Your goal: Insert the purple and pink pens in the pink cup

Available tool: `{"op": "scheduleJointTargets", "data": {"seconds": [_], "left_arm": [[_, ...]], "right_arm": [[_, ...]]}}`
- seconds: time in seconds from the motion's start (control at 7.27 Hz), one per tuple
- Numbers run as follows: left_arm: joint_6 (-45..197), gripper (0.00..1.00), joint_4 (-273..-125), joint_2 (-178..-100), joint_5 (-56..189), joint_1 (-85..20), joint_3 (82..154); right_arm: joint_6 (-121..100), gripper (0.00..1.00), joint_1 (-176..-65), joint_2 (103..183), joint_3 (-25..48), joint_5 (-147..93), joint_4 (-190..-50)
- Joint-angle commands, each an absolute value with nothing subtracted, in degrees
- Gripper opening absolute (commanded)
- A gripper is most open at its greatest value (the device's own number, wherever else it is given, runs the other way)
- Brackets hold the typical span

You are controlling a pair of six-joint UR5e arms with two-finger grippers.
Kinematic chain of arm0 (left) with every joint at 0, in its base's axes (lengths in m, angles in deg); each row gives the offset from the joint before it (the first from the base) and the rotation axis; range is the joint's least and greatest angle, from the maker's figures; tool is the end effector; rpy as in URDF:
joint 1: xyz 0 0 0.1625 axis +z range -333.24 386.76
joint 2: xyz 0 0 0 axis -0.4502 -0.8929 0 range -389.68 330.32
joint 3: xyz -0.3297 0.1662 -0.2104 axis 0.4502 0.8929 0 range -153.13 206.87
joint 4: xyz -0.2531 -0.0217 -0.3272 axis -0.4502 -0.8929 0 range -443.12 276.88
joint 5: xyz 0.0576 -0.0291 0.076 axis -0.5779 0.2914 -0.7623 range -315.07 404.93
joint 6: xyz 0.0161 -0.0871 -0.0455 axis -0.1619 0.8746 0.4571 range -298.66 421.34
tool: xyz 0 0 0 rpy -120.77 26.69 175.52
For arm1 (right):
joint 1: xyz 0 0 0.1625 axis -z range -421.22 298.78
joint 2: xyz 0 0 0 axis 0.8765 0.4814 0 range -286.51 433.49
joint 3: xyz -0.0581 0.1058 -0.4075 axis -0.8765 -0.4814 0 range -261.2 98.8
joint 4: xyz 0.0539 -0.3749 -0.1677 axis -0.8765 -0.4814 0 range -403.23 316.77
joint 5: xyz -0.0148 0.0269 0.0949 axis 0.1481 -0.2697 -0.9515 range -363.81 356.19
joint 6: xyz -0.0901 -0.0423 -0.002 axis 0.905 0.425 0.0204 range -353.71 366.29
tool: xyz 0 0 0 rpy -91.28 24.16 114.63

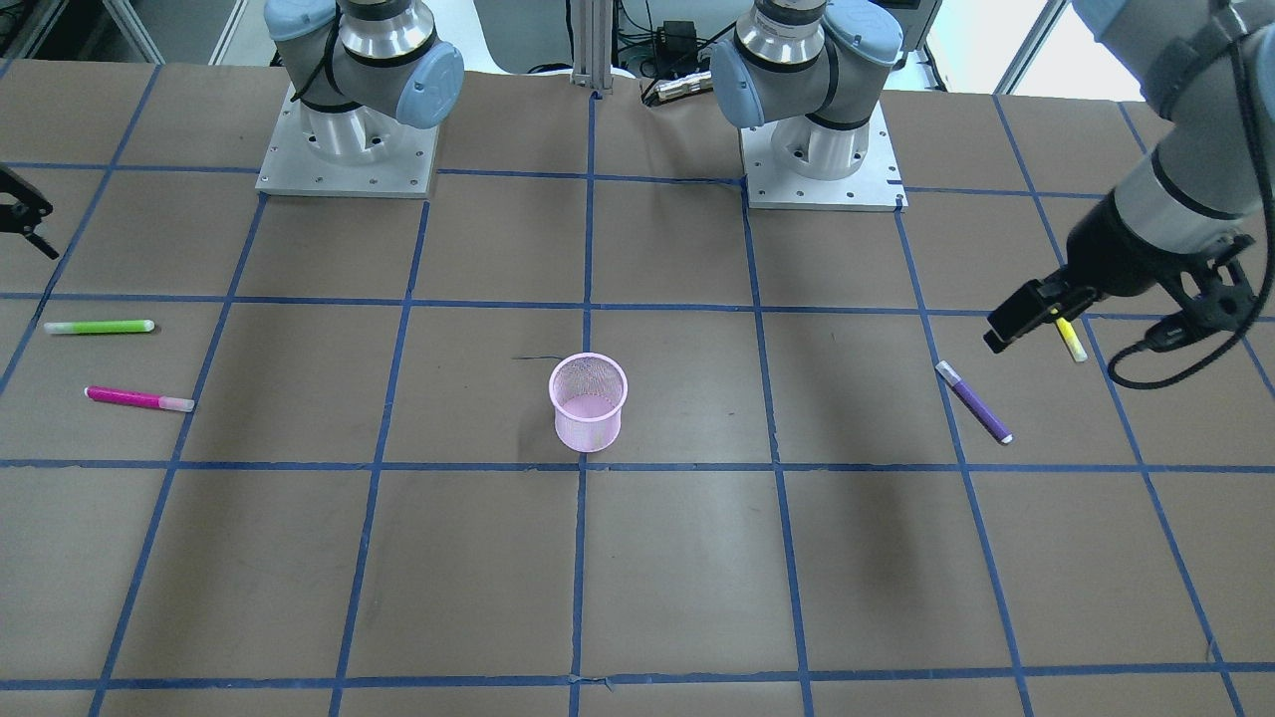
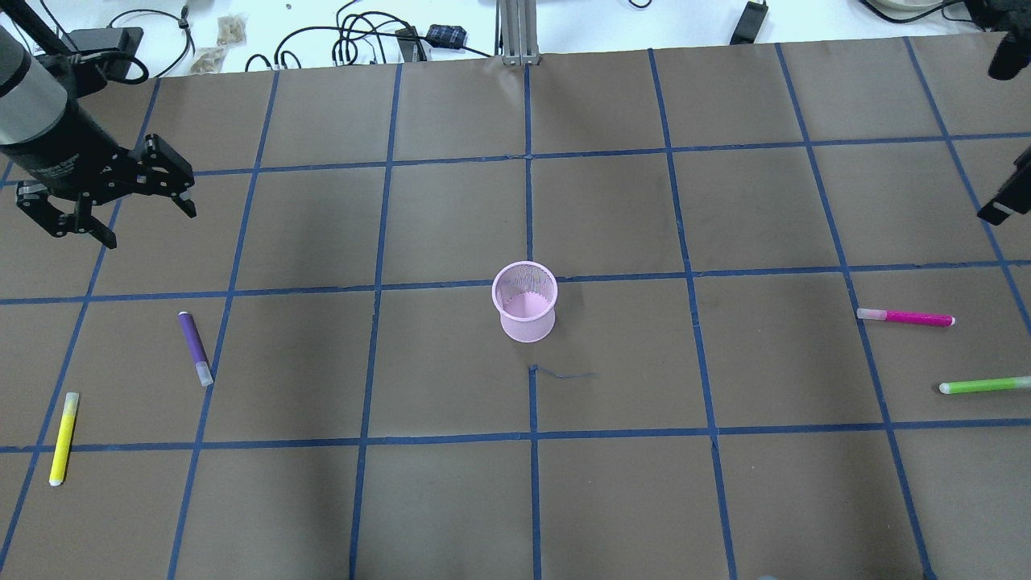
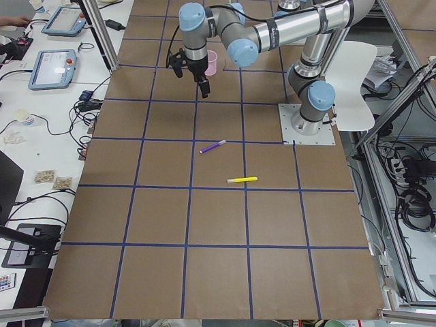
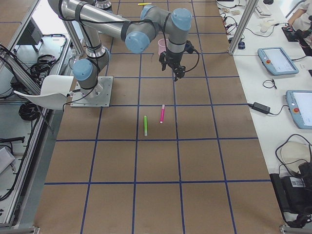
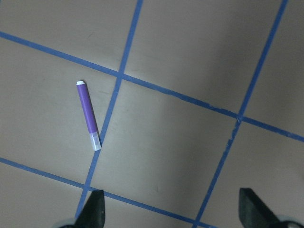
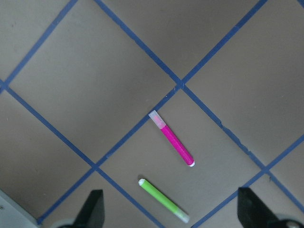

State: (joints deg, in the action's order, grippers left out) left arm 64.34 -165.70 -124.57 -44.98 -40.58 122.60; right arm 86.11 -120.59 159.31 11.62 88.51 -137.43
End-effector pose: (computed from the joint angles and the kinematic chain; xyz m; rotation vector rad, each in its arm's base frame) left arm 0.0754 -0.5274 0.4086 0.6950 -3.0511 -0.0859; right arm -0.1513 -0.5091 0.4344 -1.3013 2.8390 0.0953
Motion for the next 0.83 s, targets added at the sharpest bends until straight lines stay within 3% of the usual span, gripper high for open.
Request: {"op": "scheduleJointTargets", "data": {"seconds": [0.0,0.28,0.69], "left_arm": [[64.15,1.00,-159.60,-128.89,-47.86,-34.52,125.38],[63.89,1.00,-149.97,-133.80,-48.85,-33.89,129.15],[64.15,1.00,-148.25,-136.72,-48.41,-33.18,132.34]], "right_arm": [[101.26,1.00,-112.76,154.64,14.77,85.95,-145.86],[113.18,1.00,-108.88,149.37,16.79,77.07,-150.45],[130.25,0.97,-102.10,140.49,18.30,67.22,-149.94]]}}
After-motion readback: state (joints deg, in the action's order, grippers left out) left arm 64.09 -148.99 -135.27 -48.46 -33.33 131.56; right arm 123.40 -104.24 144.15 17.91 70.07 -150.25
